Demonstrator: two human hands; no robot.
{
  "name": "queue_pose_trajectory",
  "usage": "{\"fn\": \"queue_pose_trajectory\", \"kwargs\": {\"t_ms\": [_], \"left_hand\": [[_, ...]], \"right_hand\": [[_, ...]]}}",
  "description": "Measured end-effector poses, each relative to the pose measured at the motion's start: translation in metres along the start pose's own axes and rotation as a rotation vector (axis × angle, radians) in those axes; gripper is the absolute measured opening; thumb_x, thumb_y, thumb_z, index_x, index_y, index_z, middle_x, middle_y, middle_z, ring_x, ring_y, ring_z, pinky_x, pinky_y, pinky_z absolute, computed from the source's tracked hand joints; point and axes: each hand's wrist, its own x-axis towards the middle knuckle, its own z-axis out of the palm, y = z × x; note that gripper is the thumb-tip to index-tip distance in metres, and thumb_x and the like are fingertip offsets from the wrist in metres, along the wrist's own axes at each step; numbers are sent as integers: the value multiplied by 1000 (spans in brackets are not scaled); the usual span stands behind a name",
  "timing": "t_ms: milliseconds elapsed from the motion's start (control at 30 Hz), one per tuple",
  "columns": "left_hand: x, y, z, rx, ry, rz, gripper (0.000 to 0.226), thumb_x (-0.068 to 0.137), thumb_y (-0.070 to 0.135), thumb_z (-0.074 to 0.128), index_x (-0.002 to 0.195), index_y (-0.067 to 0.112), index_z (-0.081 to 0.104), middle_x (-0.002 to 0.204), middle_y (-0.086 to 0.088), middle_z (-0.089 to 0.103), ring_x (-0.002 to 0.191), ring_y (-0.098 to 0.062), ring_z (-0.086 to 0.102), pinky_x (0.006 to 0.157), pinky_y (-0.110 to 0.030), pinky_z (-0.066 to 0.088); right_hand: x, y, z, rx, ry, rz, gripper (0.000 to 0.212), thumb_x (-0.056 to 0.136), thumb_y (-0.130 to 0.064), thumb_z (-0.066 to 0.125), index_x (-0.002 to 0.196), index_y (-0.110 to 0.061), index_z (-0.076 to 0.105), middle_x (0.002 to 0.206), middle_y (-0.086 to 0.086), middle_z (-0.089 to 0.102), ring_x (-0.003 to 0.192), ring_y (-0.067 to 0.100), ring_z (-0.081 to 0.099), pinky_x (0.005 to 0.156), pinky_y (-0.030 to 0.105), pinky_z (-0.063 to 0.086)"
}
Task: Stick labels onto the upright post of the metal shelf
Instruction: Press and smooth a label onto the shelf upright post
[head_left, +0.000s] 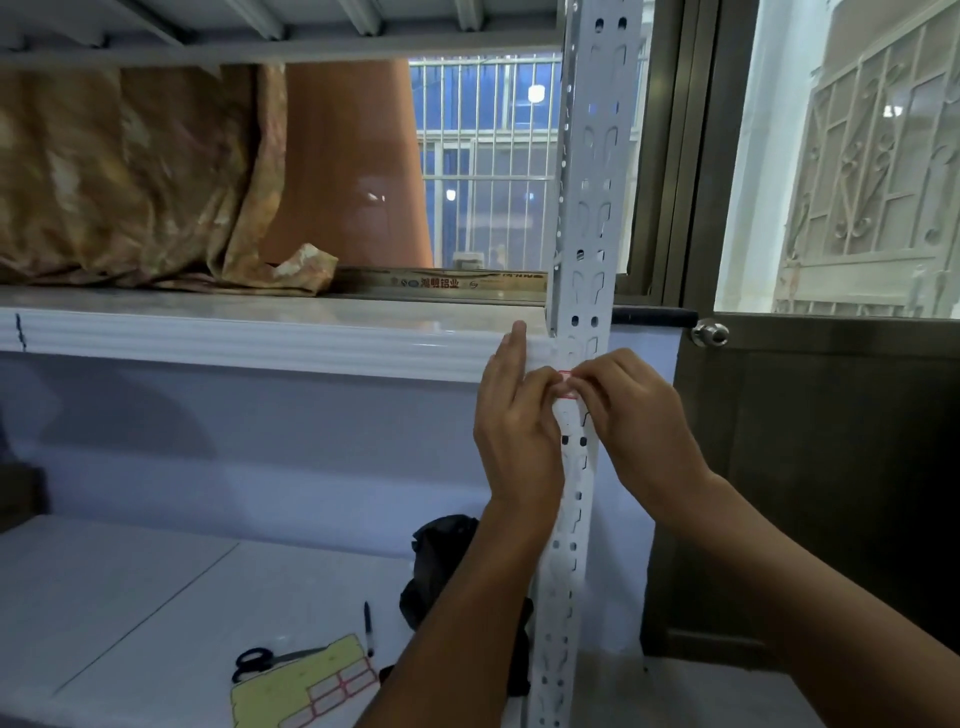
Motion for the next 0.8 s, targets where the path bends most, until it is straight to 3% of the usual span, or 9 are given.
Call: {"fn": "queue_pose_trajectory", "kwargs": {"t_ms": [100,267,433,533,667,800], "left_hand": [[0,-4,1,25,-15,35,35,103,31,51,98,6,76,142,-9,61,141,-23,48,111,-46,47],[-3,-14,3,1,13,111,17,97,12,64,103,2,76,134,-12,66,138,-27,53,115,-49,42],[2,-15,1,101,38,211,40,107,31,49,105,4,78,129,-9,70,133,-29,58,110,-50,47],[3,-15,1,149,44,246,42,108,33,47,104,5,78,127,-7,71,131,-30,59,107,-51,49],[0,-17,5,151,56,234,35,108,20,47,103,5,78,128,-6,70,134,-30,56,109,-51,47],[-8,-21,12,62,67,210,16,98,0,62,106,1,76,130,-11,68,138,-32,53,117,-51,40]], "right_hand": [[-5,1,2,-41,8,-41,15,91,-13,73,101,-3,71,96,12,69,86,24,67,75,38,59],[-11,1,5,-70,84,-64,16,91,-8,72,103,2,71,97,15,71,87,27,69,73,39,60],[-11,1,10,-68,84,-32,20,88,-8,75,105,1,71,98,14,71,89,25,69,76,37,60],[-12,-1,14,-43,81,-3,21,89,-8,74,107,1,71,100,15,71,92,26,69,80,36,60],[-12,-6,19,-23,143,18,20,95,-14,60,105,0,70,98,14,71,91,26,68,80,35,59],[-12,-10,26,-55,218,17,28,99,-19,47,101,0,68,94,13,70,86,25,66,76,34,58]]}}
